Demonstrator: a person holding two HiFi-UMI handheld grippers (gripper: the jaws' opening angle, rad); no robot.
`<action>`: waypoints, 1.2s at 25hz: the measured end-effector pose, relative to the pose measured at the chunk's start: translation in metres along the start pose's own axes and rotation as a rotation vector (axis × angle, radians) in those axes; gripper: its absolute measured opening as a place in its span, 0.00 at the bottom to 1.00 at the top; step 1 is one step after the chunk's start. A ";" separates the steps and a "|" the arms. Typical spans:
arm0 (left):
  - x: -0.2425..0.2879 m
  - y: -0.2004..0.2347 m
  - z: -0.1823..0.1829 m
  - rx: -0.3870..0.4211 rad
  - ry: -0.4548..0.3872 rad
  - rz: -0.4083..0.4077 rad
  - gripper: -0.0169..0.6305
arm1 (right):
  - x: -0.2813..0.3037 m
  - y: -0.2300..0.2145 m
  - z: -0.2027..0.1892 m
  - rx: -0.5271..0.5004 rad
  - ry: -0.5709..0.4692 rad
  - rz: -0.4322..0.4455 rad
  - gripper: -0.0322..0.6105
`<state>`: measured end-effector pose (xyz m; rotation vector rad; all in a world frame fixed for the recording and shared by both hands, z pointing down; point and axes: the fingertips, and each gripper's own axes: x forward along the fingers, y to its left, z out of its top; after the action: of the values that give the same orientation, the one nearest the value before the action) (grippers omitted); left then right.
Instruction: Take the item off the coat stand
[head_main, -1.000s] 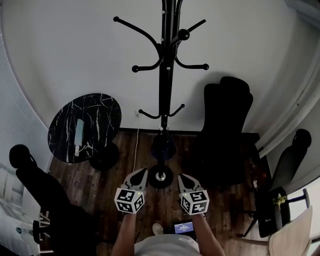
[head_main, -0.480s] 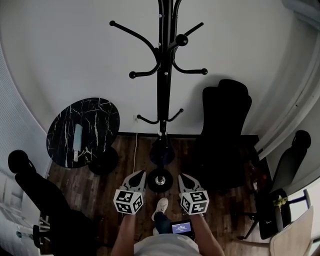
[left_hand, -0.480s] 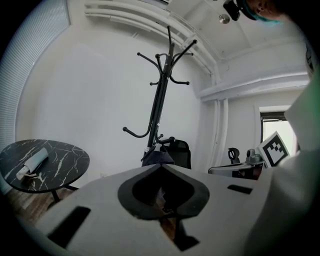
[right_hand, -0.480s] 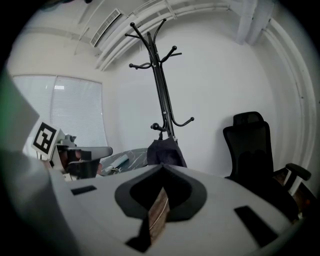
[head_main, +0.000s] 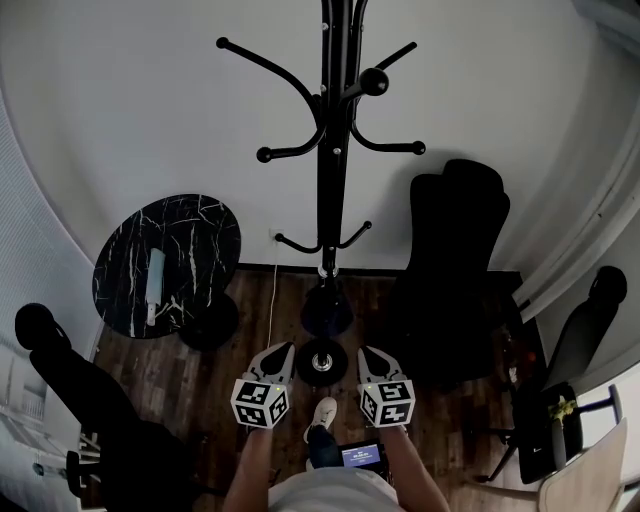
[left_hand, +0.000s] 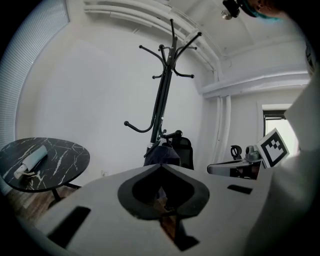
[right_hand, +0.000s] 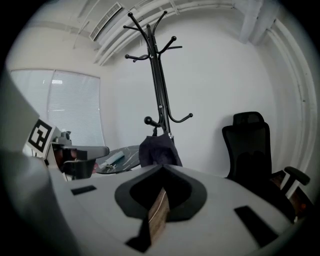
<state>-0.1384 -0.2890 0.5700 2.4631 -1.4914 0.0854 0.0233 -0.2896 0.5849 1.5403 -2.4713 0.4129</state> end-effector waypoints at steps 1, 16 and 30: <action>0.003 0.001 -0.001 -0.001 0.002 0.000 0.06 | 0.003 -0.003 0.000 -0.002 0.004 -0.004 0.07; 0.047 0.022 0.006 0.055 0.003 0.010 0.06 | 0.052 -0.022 0.012 -0.030 0.028 0.007 0.07; 0.086 0.031 -0.019 0.041 0.074 -0.009 0.22 | 0.091 -0.024 0.004 -0.143 0.097 0.006 0.24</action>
<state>-0.1237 -0.3721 0.6095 2.4704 -1.4614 0.2057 0.0053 -0.3782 0.6127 1.4227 -2.3763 0.2967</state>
